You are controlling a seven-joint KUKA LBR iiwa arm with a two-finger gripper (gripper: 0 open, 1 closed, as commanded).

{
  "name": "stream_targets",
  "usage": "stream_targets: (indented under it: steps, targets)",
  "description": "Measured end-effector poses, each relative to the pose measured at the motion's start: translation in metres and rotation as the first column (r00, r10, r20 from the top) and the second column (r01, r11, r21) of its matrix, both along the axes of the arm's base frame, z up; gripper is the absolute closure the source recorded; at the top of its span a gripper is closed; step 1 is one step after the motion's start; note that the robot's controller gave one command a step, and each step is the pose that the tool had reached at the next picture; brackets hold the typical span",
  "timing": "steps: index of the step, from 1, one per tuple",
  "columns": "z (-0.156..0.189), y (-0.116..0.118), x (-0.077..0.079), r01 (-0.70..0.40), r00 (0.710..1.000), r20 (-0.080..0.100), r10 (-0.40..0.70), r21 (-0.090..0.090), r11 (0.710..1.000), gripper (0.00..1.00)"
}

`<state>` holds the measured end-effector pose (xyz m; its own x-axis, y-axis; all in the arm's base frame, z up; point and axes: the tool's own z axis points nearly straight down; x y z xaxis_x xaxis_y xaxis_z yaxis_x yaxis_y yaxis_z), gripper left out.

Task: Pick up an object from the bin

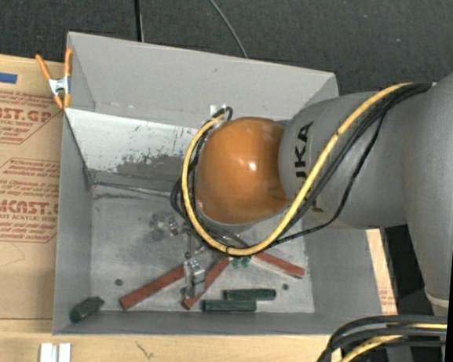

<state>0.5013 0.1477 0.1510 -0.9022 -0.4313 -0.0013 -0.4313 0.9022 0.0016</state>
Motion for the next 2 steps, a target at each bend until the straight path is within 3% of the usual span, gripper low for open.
stream_targets:
  steps: [1,2]
  targets:
    - [-0.070,-0.036,-0.006,-0.161,0.987,0.005,0.161,-0.001,0.987,0.00]
    - [-0.081,-0.005,0.029,-0.187,0.982,0.000,0.187,0.001,0.982,1.00]
